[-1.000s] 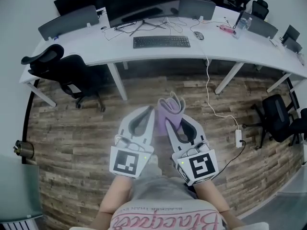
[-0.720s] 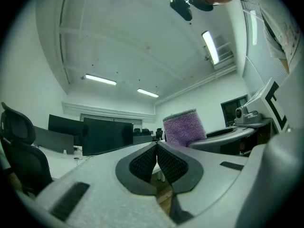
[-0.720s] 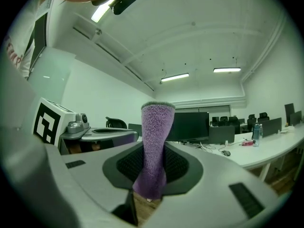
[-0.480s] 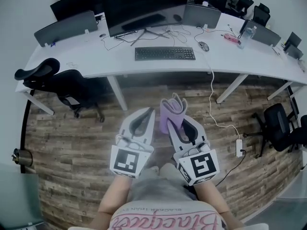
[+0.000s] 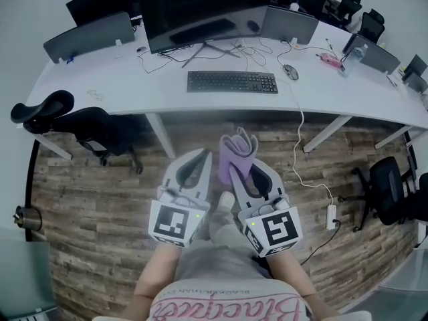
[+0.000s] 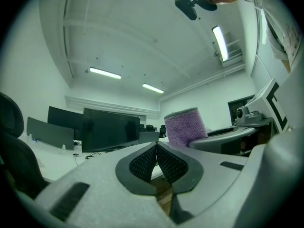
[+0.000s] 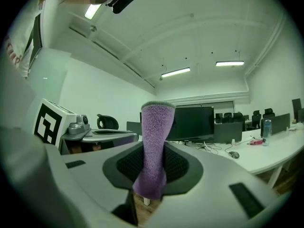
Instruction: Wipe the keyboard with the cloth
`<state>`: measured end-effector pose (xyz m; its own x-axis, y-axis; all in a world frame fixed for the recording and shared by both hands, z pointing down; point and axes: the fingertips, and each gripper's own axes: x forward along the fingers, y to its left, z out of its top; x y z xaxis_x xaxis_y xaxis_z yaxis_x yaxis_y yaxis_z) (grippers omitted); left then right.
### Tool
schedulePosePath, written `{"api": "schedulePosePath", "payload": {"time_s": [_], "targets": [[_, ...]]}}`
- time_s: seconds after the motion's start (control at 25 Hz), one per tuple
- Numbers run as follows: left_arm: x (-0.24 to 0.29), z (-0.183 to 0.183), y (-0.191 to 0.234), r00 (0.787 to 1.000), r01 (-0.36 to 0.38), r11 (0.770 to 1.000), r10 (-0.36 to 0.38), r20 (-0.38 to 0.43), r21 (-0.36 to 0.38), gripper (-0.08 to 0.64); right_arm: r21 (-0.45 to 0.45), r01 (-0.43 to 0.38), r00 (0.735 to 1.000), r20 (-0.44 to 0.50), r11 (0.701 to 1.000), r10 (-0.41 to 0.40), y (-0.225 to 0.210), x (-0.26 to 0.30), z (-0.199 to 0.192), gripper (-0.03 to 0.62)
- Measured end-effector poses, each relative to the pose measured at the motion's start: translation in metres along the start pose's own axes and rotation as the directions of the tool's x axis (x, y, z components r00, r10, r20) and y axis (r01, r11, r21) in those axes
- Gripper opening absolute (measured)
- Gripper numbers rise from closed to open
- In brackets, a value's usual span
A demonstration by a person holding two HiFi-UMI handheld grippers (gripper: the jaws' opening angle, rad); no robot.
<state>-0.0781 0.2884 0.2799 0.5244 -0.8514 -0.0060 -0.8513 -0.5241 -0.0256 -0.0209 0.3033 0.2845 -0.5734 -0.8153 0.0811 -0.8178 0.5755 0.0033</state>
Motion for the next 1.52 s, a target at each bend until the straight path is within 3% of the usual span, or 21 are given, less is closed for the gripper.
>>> {"api": "schedulePosePath", "payload": {"time_s": [0.16,0.36,0.8,1.24,1.52], "targets": [[0.041,-0.007,0.02,1.0,-0.014,1.0,0.014,-0.009,0.011,0.005,0.0,-0.015,1.0,0.004,1.0,0.015,-0.032,0.035,-0.001,0.089],[0.105,-0.008,0.047,0.999,-0.033,0.999,0.033,-0.004,-0.034,0.005,0.037,-0.034,0.999,0.002,0.999,0.034,-0.081,0.085,0.0,0.089],[0.222,-0.008,0.094,0.995,-0.096,0.995,0.095,-0.024,-0.011,0.005,0.054,-0.077,0.997,0.006,0.996,0.077,-0.177,0.175,0.011,0.089],[0.266,-0.027,0.138,0.987,-0.141,0.989,0.143,-0.069,0.04,0.005,0.057,-0.118,0.992,-0.027,0.991,0.12,-0.203,0.236,0.003,0.089],[0.285,-0.051,0.193,0.98,-0.169,0.986,0.169,-0.108,0.009,0.005,0.062,-0.145,0.985,-0.08,0.987,0.15,-0.203,0.296,-0.011,0.089]]}}
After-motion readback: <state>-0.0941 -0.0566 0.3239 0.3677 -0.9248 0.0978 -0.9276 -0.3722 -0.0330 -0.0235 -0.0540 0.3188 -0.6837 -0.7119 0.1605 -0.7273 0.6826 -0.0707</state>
